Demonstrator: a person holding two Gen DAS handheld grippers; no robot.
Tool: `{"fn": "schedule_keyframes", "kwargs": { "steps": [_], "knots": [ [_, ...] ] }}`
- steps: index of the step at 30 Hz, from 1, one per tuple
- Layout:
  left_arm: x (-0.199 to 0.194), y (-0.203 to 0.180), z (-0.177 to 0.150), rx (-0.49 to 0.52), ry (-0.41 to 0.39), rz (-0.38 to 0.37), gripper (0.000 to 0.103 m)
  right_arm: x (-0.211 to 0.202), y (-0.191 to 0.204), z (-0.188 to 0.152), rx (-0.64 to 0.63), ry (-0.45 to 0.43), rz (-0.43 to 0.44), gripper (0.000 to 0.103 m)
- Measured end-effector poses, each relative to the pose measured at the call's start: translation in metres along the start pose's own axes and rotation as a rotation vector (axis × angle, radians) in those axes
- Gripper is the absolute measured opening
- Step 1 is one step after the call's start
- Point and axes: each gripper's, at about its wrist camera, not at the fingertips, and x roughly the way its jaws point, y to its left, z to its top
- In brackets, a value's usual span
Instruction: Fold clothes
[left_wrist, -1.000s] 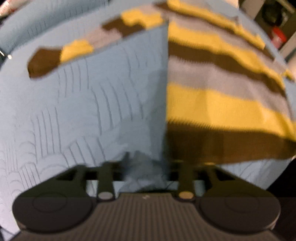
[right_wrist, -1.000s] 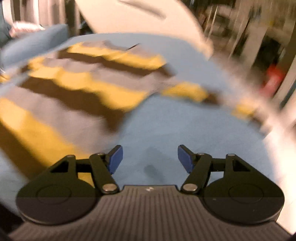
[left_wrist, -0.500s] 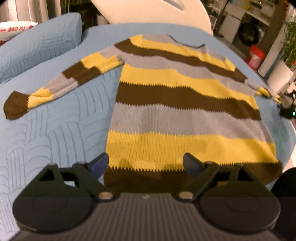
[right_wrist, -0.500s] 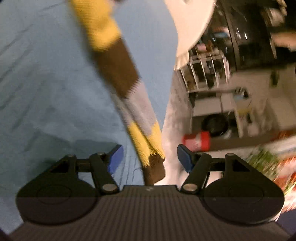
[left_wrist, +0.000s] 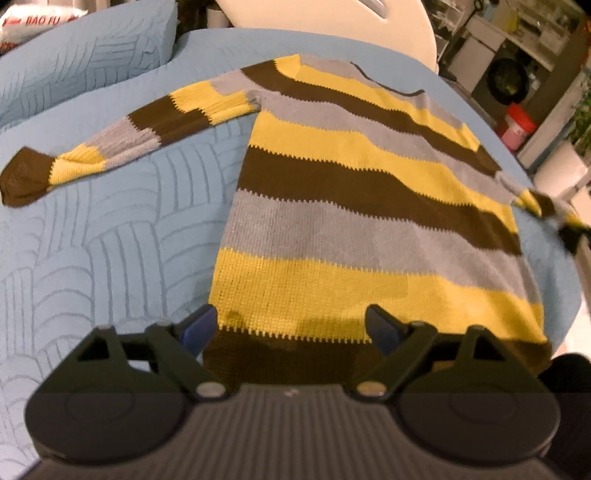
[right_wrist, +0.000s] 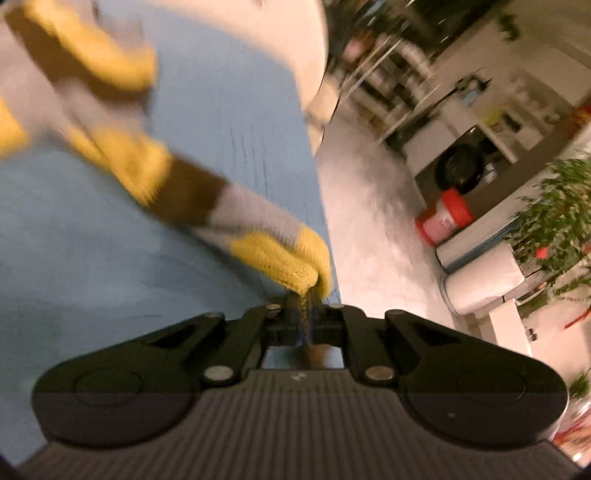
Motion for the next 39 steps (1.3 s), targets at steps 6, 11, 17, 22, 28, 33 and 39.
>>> {"fn": "schedule_keyframes", "kwargs": {
  "steps": [6,11,17,22,28,33,39],
  "knots": [
    [0.004,0.011,0.001,-0.053,0.048,-0.041,0.089,-0.086,0.065,-0.054,-0.116,0.183,0.222,0.008],
    [0.002,0.01,-0.002,-0.054,0.042,-0.053,0.089,-0.084,0.08,-0.053,-0.17,0.254,0.329,0.013],
    [0.002,0.013,0.002,-0.093,0.024,-0.046,0.089,-0.045,0.065,-0.009,0.067,0.043,0.321,0.062],
    [-0.036,0.043,0.015,-0.058,-0.177,0.102,0.09,-0.023,0.089,-0.027,0.116,0.17,0.045,0.071],
    [-0.015,0.135,0.06,-0.017,-0.253,0.588,0.1,-0.114,0.118,-0.019,0.276,-0.09,0.1,0.071],
    [0.039,0.157,0.073,0.442,-0.218,0.84,0.094,-0.15,0.157,-0.019,0.278,-0.117,0.243,0.071],
    [0.089,0.149,0.04,1.107,-0.039,0.771,0.084,-0.159,0.198,-0.003,0.143,-0.094,0.316,0.071]
  ]
}}
